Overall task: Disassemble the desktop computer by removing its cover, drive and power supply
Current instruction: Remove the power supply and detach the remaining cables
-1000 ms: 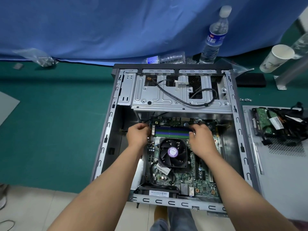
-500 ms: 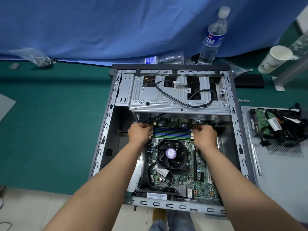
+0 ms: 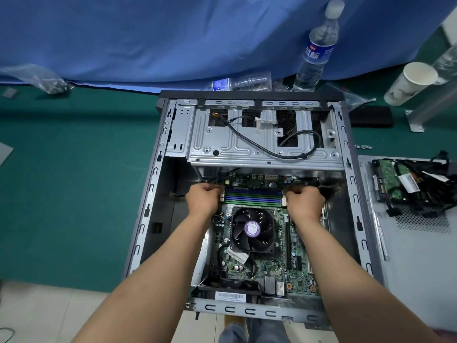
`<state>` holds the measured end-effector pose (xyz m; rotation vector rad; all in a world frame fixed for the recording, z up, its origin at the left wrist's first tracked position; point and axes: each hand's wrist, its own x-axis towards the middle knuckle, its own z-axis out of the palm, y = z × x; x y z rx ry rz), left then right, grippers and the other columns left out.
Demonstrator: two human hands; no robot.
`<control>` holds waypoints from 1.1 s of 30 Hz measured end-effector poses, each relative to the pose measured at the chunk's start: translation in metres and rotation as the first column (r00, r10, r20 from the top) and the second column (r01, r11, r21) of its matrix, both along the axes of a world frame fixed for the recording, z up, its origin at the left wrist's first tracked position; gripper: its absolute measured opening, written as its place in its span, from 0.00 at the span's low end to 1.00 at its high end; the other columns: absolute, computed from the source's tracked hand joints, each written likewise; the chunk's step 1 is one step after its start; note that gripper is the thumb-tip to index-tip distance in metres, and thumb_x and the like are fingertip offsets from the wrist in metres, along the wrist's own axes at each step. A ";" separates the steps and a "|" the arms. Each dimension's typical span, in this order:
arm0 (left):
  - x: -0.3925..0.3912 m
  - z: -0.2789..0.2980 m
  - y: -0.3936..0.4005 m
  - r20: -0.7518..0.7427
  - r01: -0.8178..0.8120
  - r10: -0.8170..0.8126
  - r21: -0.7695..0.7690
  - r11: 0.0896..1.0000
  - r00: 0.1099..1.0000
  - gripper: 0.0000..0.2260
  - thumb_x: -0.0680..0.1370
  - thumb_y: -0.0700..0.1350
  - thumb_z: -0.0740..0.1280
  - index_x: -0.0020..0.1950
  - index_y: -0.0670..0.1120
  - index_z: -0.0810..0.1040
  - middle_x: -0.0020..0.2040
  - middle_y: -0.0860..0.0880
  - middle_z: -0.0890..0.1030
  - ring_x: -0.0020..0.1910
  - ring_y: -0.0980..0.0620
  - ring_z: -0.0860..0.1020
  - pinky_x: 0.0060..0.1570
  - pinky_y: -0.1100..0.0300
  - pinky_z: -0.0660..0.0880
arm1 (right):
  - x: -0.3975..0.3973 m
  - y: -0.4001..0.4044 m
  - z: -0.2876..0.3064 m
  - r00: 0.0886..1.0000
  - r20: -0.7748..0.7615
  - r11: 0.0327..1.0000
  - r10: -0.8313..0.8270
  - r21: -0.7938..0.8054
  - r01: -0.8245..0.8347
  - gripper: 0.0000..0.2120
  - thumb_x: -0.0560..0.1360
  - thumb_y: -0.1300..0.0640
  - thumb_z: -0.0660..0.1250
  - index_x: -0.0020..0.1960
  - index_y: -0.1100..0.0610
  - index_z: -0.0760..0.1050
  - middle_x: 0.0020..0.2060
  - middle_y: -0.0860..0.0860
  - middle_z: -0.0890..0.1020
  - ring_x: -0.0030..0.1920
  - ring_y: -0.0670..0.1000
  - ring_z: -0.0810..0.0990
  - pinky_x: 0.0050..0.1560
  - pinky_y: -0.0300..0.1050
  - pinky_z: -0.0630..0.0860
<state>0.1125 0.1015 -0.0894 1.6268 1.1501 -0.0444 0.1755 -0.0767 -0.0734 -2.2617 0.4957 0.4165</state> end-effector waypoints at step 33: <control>-0.003 0.003 -0.003 -0.018 0.170 -0.169 0.097 0.981 0.985 0.09 0.78 0.40 0.62 0.53 0.48 0.81 0.43 0.48 0.81 0.35 0.53 0.76 0.38 0.60 0.74 | -0.004 0.009 -0.001 0.943 0.090 0.947 0.321 -0.061 -0.317 0.10 0.77 0.65 0.64 0.55 0.64 0.80 0.49 0.59 0.82 0.46 0.55 0.79 0.46 0.38 0.71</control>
